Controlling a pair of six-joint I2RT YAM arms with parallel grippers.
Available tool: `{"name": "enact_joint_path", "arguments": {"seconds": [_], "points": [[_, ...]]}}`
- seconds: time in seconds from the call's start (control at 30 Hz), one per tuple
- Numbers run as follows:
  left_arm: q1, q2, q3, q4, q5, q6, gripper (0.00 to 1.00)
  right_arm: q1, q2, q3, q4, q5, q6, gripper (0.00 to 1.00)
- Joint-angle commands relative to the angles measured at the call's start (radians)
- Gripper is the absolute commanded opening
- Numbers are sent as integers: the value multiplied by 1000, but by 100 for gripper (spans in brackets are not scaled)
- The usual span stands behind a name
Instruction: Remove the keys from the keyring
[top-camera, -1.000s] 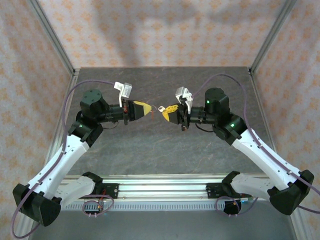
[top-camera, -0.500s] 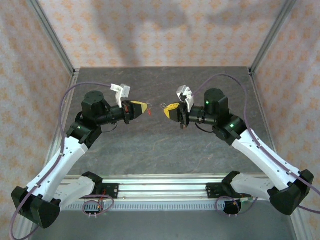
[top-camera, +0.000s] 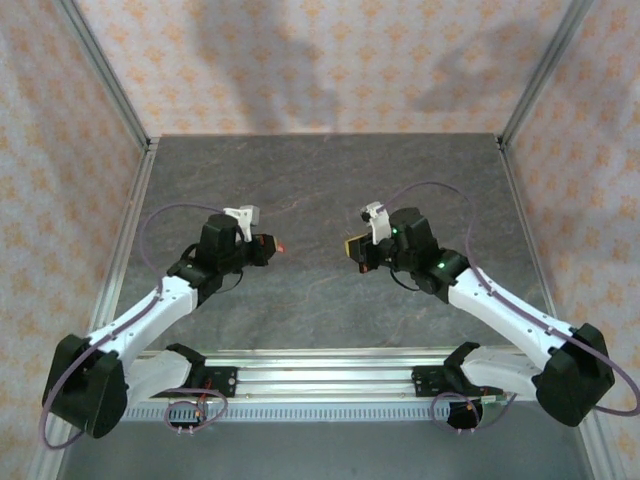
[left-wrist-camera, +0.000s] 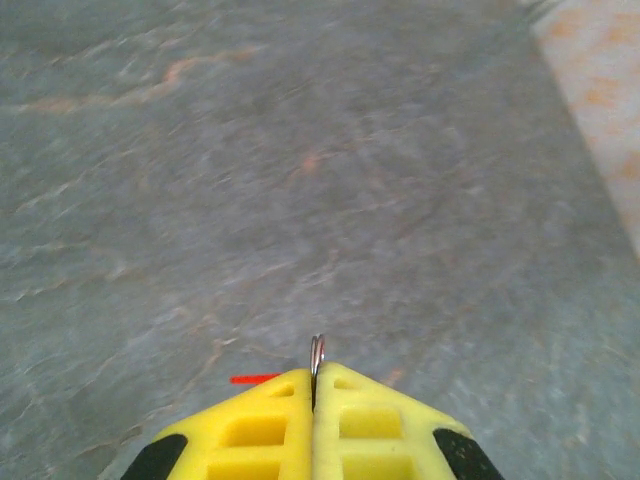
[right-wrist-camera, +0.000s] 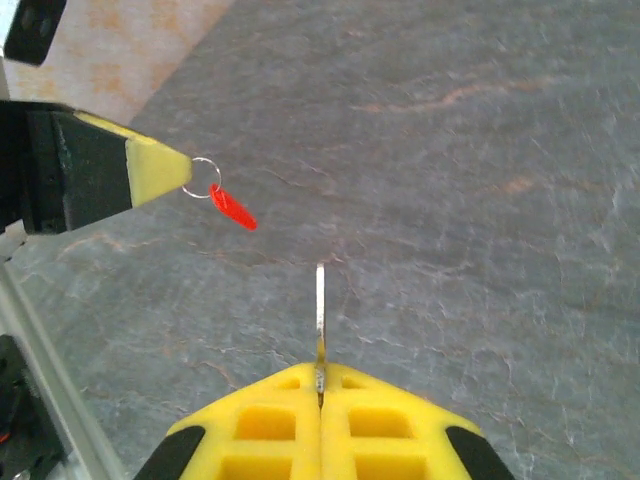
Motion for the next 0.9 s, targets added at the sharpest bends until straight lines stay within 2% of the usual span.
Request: {"name": "enact_joint_path", "arguments": {"seconds": [0.0, 0.23, 0.3, 0.37, 0.4, 0.5, 0.6, 0.87], "points": [[9, 58, -45, 176, -126, -53, 0, -4, 14, -34, 94, 68, 64, 0], [11, 207, -81, 283, -231, -66, 1, -6, 58, -103, 162, 116, 126, 0], [12, 225, -84, 286, -253, -71, 8, -6, 77, -108, 172, 126, 138, 0], [14, 221, -84, 277, -269, -67, 22, -12, 109, -114, 185, 131, 147, 0], [15, 213, -83, 267, -278, -65, 23, -18, 120, -118, 193, 131, 151, 0], [15, 156, -82, 218, -309, -47, 29, -53, 150, -127, 222, 116, 183, 0], [15, 67, -80, 151, -312, -25, 30, -112, 188, -141, 262, 91, 221, 0], [15, -182, -71, -17, -261, -13, 39, -238, 378, -129, 375, -1, 297, 0]]}}
